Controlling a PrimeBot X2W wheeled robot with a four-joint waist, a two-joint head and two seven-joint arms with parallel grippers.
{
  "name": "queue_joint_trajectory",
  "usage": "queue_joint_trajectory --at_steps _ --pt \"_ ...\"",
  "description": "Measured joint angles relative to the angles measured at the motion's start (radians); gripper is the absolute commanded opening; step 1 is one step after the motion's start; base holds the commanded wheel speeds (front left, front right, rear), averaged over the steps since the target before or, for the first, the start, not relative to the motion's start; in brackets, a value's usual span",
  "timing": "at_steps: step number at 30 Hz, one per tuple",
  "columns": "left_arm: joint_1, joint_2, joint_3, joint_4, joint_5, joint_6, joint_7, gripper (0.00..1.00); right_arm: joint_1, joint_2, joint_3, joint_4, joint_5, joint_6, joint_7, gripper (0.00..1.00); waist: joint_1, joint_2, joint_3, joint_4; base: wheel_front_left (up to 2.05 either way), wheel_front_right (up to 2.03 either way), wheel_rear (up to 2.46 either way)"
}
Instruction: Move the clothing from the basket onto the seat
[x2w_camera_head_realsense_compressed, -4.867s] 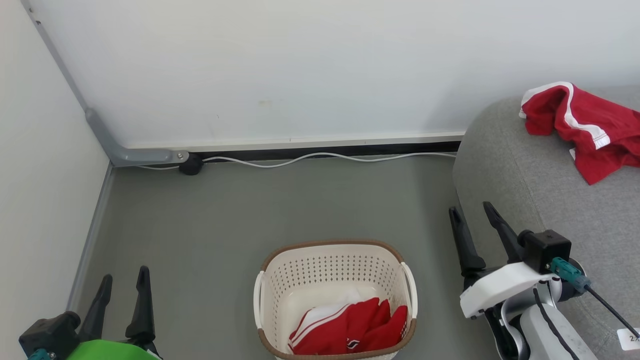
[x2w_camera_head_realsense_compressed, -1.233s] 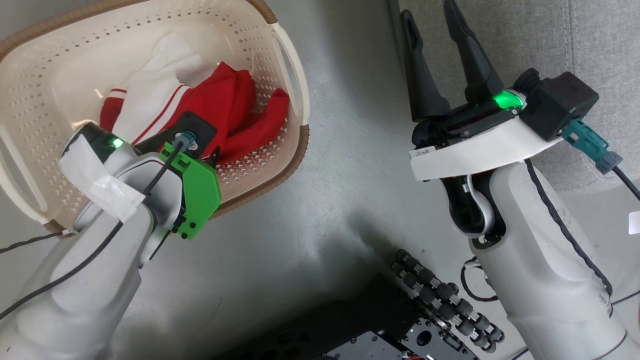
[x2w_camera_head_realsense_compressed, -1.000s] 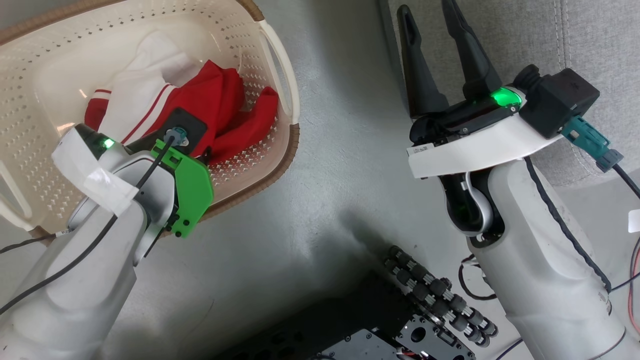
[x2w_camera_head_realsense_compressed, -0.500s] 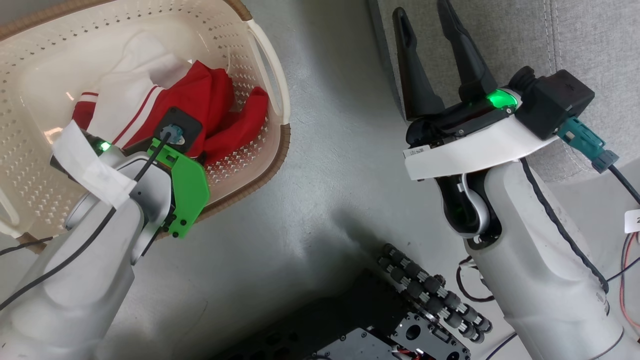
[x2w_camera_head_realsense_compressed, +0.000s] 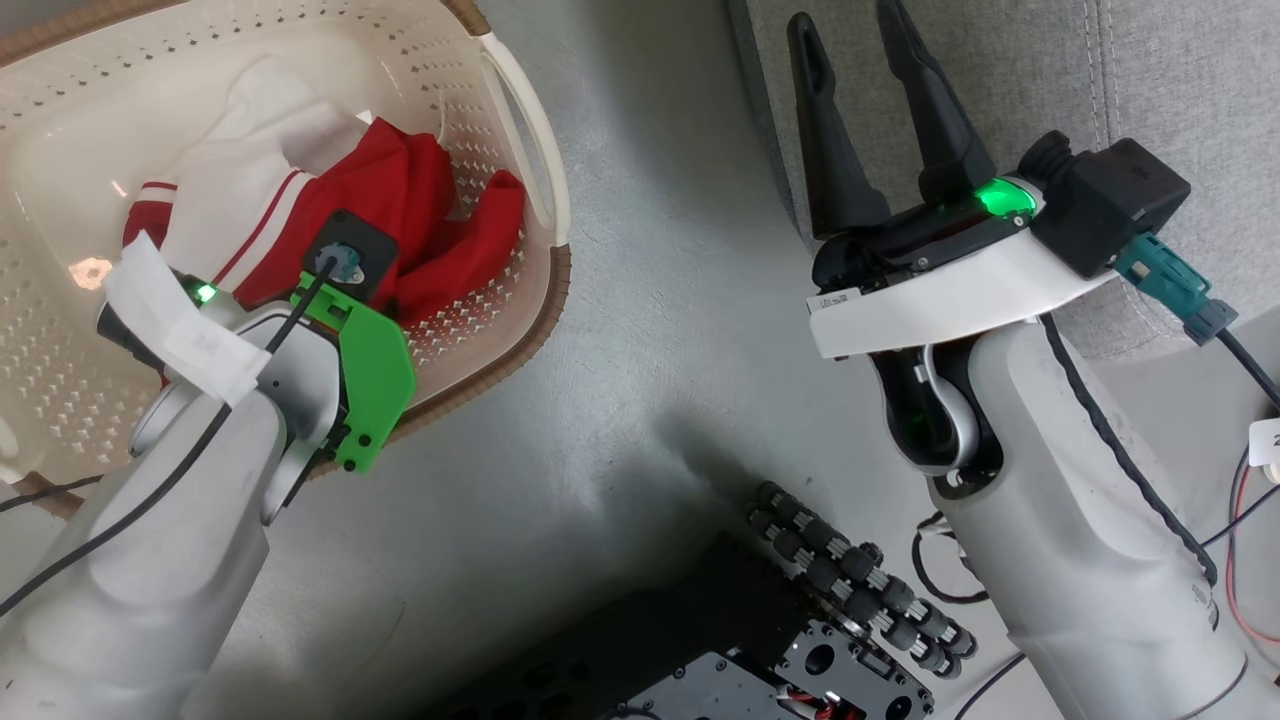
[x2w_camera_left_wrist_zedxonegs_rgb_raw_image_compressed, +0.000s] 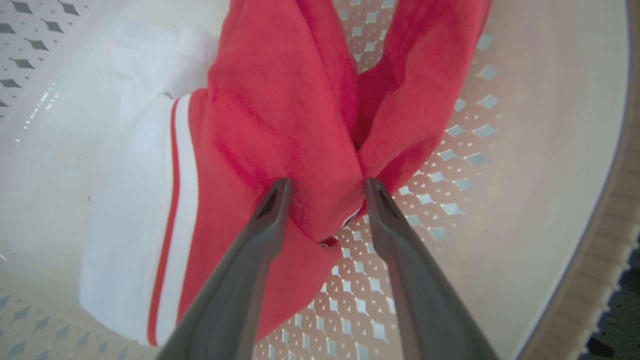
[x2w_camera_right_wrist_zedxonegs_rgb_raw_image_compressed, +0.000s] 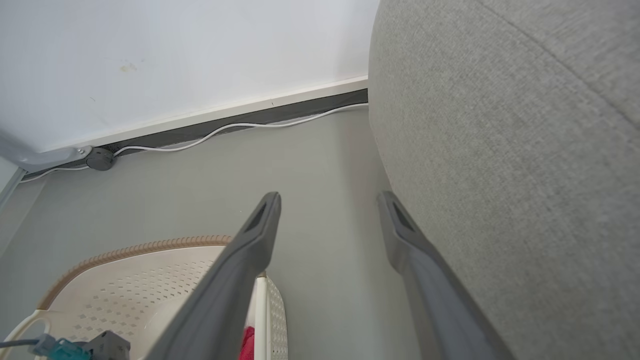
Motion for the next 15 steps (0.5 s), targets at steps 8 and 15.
queue_joint_trajectory --at_steps 8,15 --pt "-0.011 -0.01 -0.001 0.014 -0.001 0.0 0.007 0.29 0.0 0.0 -0.005 0.0 0.0 0.0 0.0 1.0 0.0 0.0 0.009 0.003 0.0 0.0 0.0" --pt "-0.027 -0.018 -0.002 0.021 -0.005 -0.001 -0.006 0.0 0.0 0.0 -0.009 0.0 -0.001 -0.001 0.0 1.0 0.0 0.0 0.017 0.009 0.0 0.0 0.0"
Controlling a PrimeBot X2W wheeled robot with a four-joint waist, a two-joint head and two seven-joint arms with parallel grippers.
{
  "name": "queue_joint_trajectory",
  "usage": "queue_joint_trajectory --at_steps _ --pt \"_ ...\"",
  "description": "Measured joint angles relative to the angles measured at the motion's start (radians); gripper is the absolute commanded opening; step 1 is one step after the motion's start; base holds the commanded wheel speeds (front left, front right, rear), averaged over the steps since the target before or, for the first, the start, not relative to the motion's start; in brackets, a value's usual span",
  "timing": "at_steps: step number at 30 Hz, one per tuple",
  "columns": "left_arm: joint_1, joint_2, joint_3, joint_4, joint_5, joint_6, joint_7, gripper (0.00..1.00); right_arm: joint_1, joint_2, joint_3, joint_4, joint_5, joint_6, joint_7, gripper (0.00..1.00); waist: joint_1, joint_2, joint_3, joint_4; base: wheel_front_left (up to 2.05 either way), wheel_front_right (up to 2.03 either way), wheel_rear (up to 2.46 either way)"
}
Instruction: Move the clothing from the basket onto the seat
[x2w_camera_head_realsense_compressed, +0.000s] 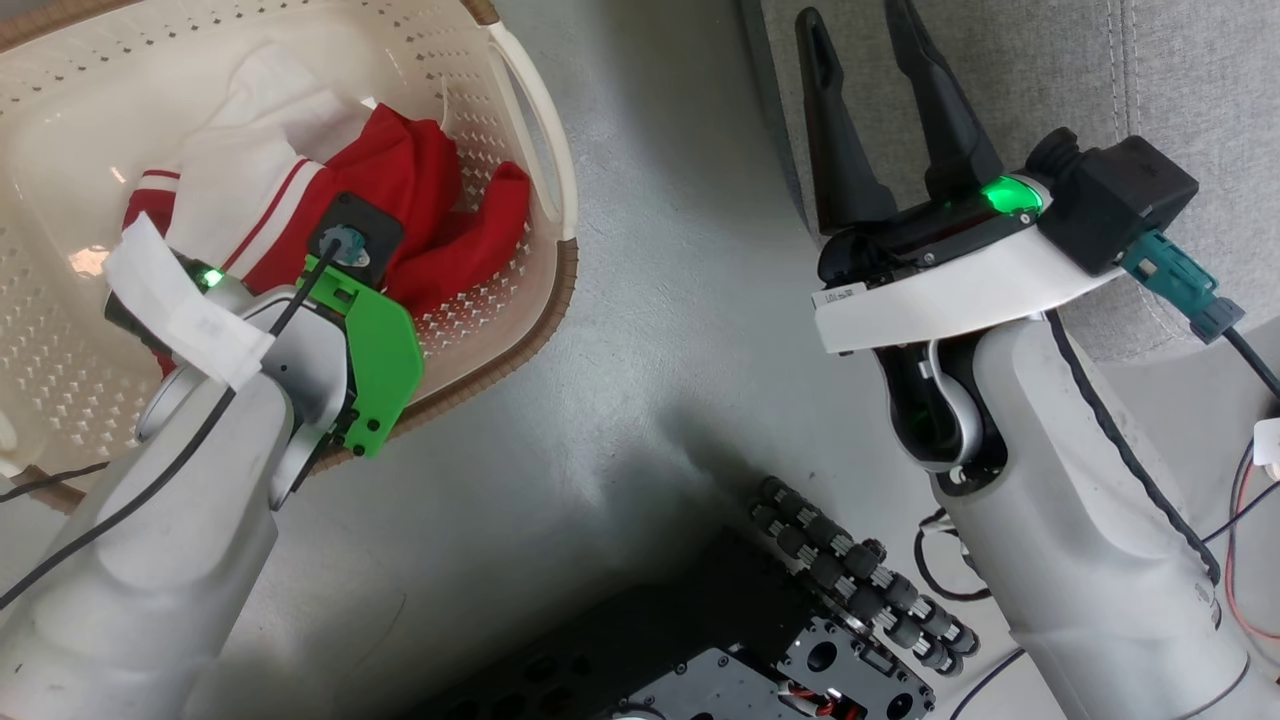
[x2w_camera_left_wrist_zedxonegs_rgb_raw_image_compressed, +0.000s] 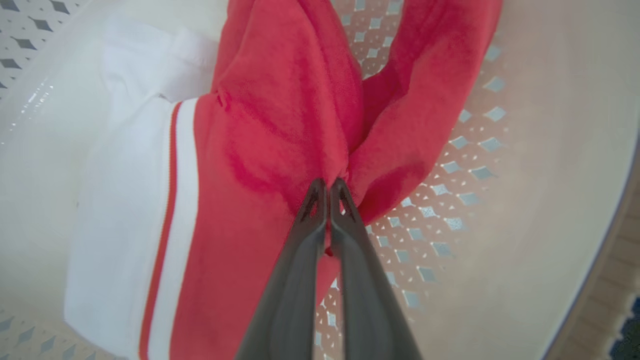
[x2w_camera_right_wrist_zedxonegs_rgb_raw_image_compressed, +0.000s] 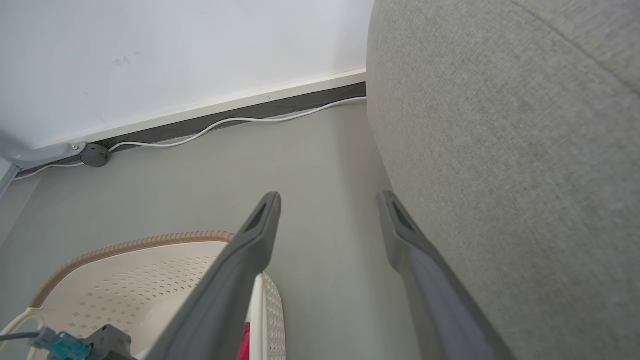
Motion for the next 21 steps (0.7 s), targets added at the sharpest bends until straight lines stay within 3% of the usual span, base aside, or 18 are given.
queue_joint_trajectory --at_steps 7,21 --pt "-0.001 -0.007 0.013 0.005 -0.019 -0.001 -0.03 0.0 -0.008 0.0 -0.002 0.002 0.0 -0.008 0.0 1.0 0.0 0.0 -0.003 0.001 0.0 0.0 0.0" --pt "0.049 -0.042 0.161 -0.045 -0.136 0.032 -0.268 0.0 -0.021 0.001 -0.149 0.048 -0.114 -0.008 0.0 1.0 0.0 0.0 -0.116 0.064 0.0 0.0 0.0"
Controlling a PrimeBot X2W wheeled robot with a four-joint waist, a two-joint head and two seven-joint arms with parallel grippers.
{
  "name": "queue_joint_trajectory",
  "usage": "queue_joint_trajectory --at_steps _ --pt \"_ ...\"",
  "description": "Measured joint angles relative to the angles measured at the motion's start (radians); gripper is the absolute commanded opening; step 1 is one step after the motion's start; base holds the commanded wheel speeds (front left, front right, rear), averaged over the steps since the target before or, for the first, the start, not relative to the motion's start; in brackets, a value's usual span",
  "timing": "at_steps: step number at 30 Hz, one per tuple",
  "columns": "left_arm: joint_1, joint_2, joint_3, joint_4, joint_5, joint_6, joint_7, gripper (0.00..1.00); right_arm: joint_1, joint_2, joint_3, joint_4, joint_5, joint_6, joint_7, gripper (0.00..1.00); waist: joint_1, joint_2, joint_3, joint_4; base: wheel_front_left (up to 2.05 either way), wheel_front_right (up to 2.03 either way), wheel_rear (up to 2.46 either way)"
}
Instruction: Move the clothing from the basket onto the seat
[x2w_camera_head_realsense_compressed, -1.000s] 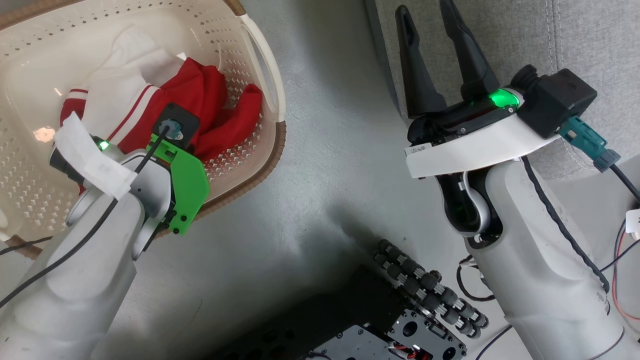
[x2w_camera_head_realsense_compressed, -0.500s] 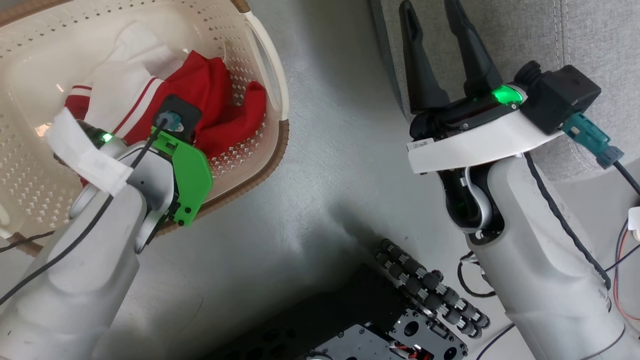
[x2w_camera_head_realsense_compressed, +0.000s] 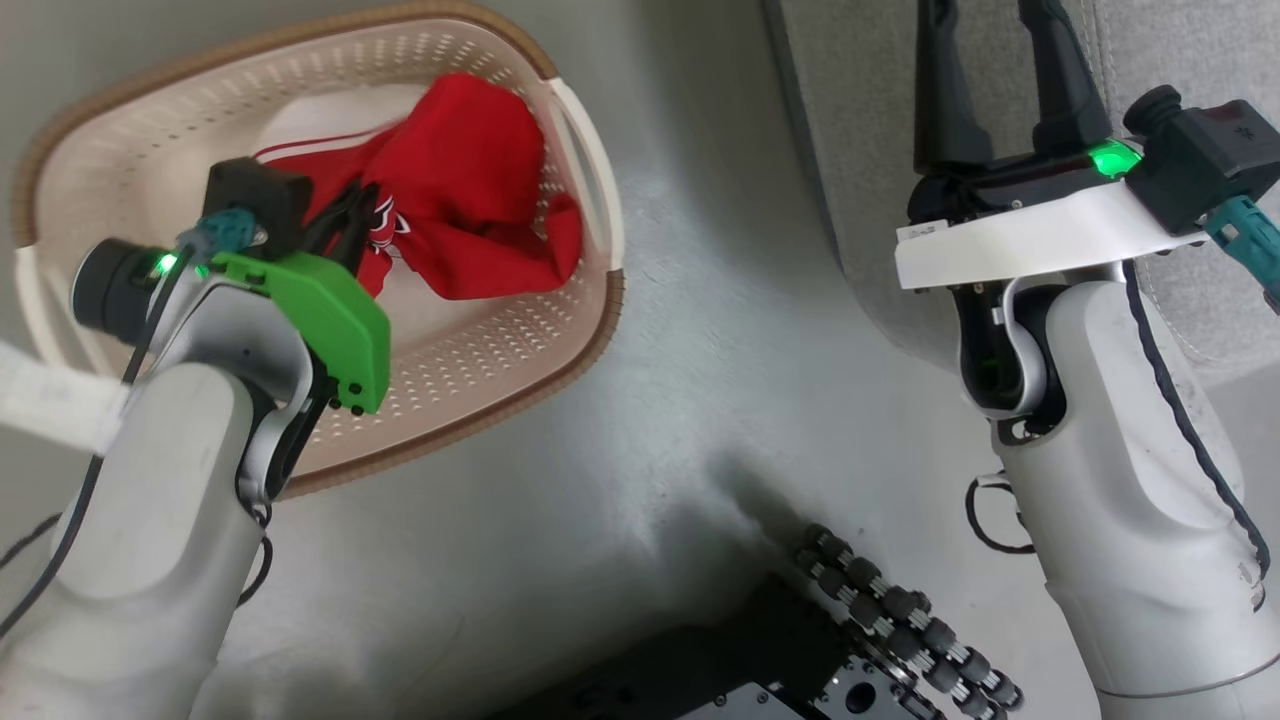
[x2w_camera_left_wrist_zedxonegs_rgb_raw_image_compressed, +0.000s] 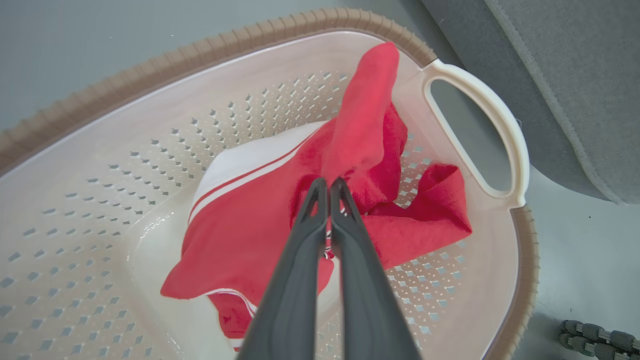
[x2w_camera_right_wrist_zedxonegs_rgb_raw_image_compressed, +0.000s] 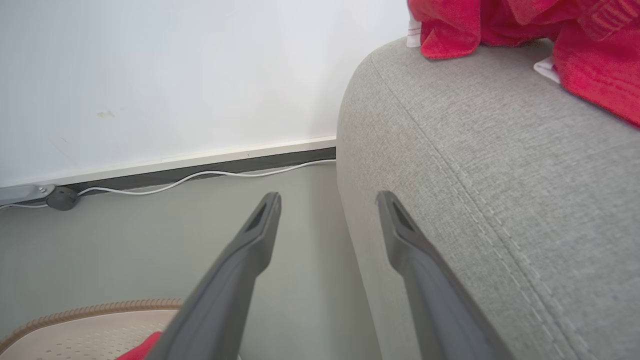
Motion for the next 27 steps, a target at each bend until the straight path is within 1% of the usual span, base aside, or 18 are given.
queue_joint_trajectory --at_steps 4,9,14,19,22,27 --pt "0.052 -0.006 0.05 -0.022 -0.027 0.02 -0.079 0.0 0.0 -0.003 -0.034 0.006 -0.042 0.003 0.0 1.0 -0.0001 0.0 -0.043 0.043 0.0 0.0 0.0" --pt "0.096 -0.042 0.107 -0.05 -0.073 0.036 -0.187 0.0 0.002 -0.045 -0.091 0.01 -0.071 0.006 0.0 1.0 -0.0001 0.0 -0.102 0.102 0.0 0.0 0.0" --pt "0.147 -0.082 0.116 -0.05 -0.12 0.036 -0.257 0.0 0.018 -0.086 -0.123 0.016 -0.105 0.021 0.0 1.0 -0.0001 0.0 -0.165 0.165 0.0 0.0 0.0" --pt "0.178 -0.115 0.115 -0.046 -0.139 0.02 -0.313 0.0 0.049 -0.115 -0.157 0.017 -0.121 0.021 0.0 1.0 -0.0001 0.0 -0.23 0.231 0.0 0.0 0.0" --pt "0.193 -0.118 0.124 -0.047 -0.164 0.012 -0.342 0.0 0.07 -0.121 -0.169 0.016 -0.127 0.024 0.0 1.0 -0.0001 0.0 -0.272 0.268 0.0 0.0 0.0" --pt "0.228 -0.118 0.148 -0.055 -0.174 0.012 -0.384 0.0 0.108 -0.121 -0.175 0.014 -0.134 0.036 0.0 1.0 -0.0001 0.0 -0.348 0.325 0.0 0.0 0.0"
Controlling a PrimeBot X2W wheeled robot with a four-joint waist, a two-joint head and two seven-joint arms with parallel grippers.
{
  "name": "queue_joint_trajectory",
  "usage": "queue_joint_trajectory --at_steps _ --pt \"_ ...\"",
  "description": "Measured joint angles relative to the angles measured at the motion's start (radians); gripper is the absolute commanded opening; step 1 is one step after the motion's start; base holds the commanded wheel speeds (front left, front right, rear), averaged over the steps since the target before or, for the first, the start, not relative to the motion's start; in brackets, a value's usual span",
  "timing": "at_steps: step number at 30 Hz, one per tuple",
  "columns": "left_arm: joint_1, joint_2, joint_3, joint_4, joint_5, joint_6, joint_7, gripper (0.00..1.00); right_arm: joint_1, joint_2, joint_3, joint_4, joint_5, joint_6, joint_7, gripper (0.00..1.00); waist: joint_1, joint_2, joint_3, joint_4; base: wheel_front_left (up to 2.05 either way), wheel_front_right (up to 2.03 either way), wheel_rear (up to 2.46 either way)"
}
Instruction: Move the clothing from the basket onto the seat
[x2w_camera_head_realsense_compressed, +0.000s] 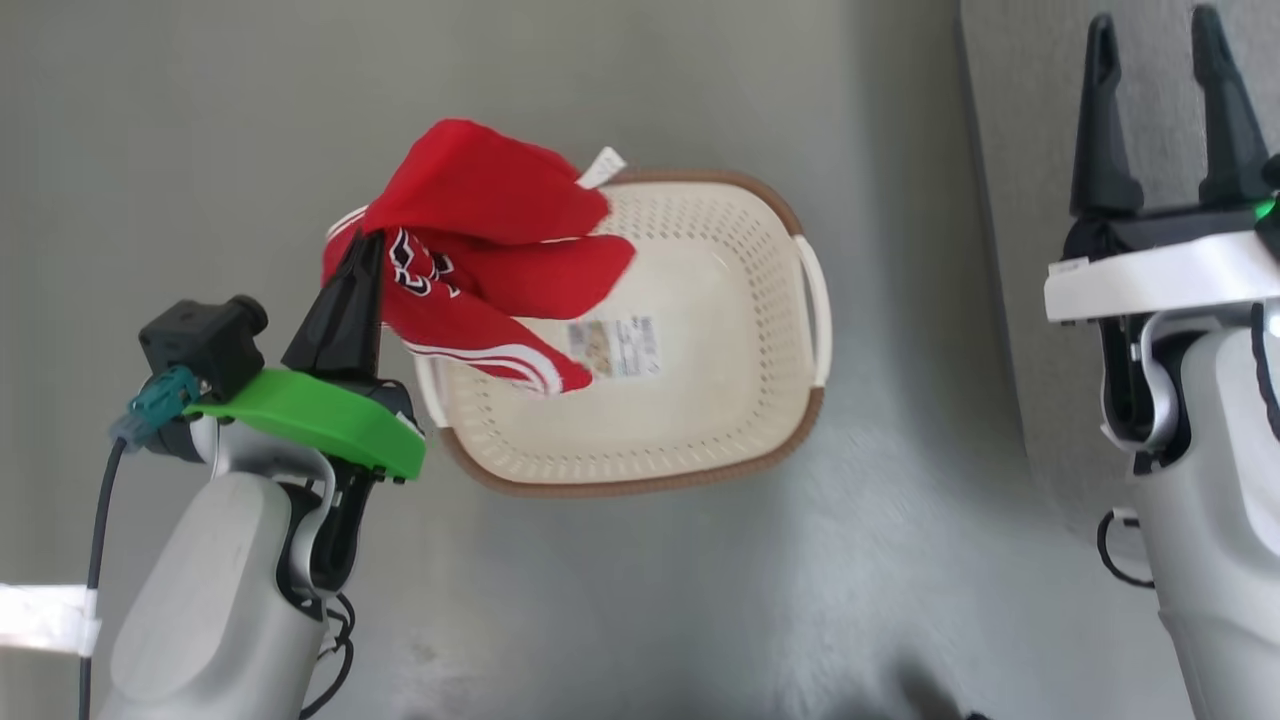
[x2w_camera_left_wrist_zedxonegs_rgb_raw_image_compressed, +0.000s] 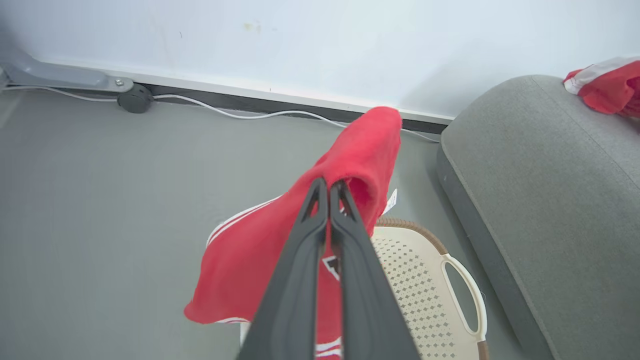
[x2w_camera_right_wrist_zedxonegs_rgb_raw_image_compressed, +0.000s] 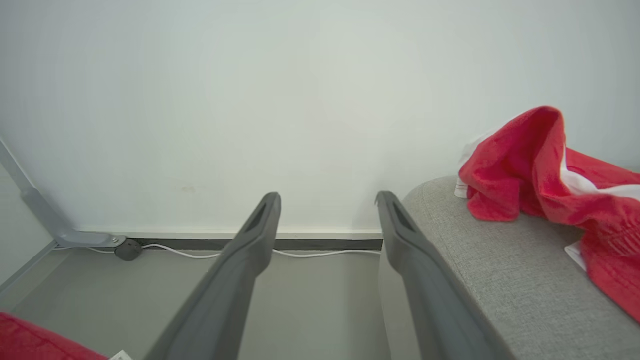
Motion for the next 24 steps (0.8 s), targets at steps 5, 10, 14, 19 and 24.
queue_joint_trajectory --at_steps 5,10,14,19,24 --pt "0.032 0.0 0.013 -0.012 -0.008 0.0 -0.022 0.0 0.058 -0.001 0.002 0.002 -0.015 0.019 0.0 1.0 0.0 0.0 -0.093 0.059 0.0 0.0 0.0" --pt "0.061 0.002 0.037 -0.019 -0.013 0.002 -0.027 0.0 0.086 0.017 0.026 0.003 -0.02 0.037 0.0 1.0 0.0 0.0 -0.171 0.1 0.0 0.0 0.0" --pt "0.102 0.013 0.059 -0.029 -0.019 0.012 -0.033 0.0 0.119 0.042 0.055 0.01 -0.02 0.052 0.0 1.0 0.0 0.0 -0.234 0.124 0.0 0.0 0.0" --pt "0.14 0.03 0.062 -0.05 -0.019 0.018 -0.033 0.0 0.159 0.06 0.096 0.027 -0.02 0.082 0.0 1.0 0.0 0.0 -0.312 0.143 0.0 0.0 0.0" --pt "0.158 0.036 0.055 -0.079 -0.019 0.018 -0.02 0.0 0.187 0.073 0.147 0.048 -0.02 0.12 0.0 1.0 0.0 0.0 -0.374 0.151 0.0 0.0 0.0"
